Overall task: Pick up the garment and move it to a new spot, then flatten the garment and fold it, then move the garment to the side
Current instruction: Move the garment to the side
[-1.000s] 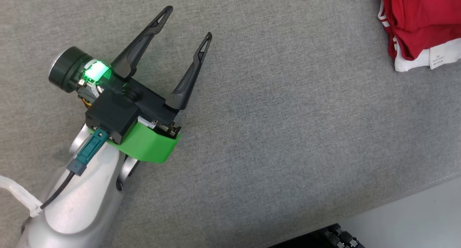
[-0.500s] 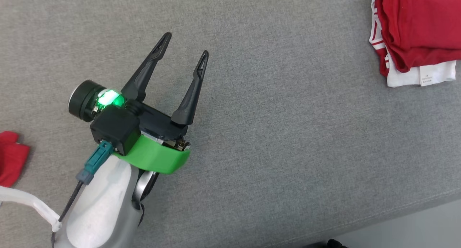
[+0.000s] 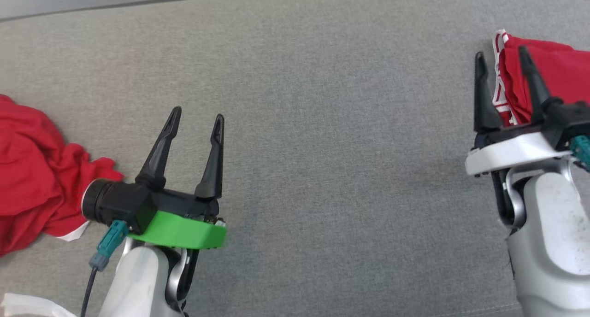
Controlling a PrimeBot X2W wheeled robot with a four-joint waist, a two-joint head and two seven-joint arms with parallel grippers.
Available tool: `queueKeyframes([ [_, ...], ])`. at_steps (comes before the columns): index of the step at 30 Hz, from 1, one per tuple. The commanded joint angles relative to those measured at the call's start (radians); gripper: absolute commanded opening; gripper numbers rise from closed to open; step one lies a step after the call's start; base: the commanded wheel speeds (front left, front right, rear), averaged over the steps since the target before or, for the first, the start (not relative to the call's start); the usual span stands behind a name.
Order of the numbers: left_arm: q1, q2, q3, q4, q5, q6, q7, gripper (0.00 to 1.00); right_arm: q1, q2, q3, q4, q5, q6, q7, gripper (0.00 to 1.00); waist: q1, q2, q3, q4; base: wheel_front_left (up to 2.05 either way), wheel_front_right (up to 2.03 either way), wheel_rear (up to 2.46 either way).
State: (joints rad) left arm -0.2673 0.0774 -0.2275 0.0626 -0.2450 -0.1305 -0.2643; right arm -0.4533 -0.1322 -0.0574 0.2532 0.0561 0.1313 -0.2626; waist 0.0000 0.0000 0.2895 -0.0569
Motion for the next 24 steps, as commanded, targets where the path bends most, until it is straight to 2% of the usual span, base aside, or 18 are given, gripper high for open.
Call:
queueKeyframes([
  [1,0.031,-0.006,0.014,0.004,-0.002,0.000,0.000,1.00,0.040,0.009,0.010,-0.018,0.009,-0.001,-0.003,1.00,0.0000,0.0000,-0.087,0.075,0.00,0.00,0.00],
  [10,0.131,-0.024,0.059,0.037,-0.004,0.000,0.000,1.00,0.219,0.071,0.069,-0.063,0.081,-0.001,-0.003,1.00,0.0000,0.0000,-0.160,0.103,0.00,0.00,0.00],
  [24,0.210,-0.026,0.076,0.046,-0.031,0.004,0.000,1.00,0.329,0.081,0.080,-0.125,0.109,-0.001,-0.003,1.00,0.0000,0.0000,-0.187,0.105,0.00,0.00,0.00],
])
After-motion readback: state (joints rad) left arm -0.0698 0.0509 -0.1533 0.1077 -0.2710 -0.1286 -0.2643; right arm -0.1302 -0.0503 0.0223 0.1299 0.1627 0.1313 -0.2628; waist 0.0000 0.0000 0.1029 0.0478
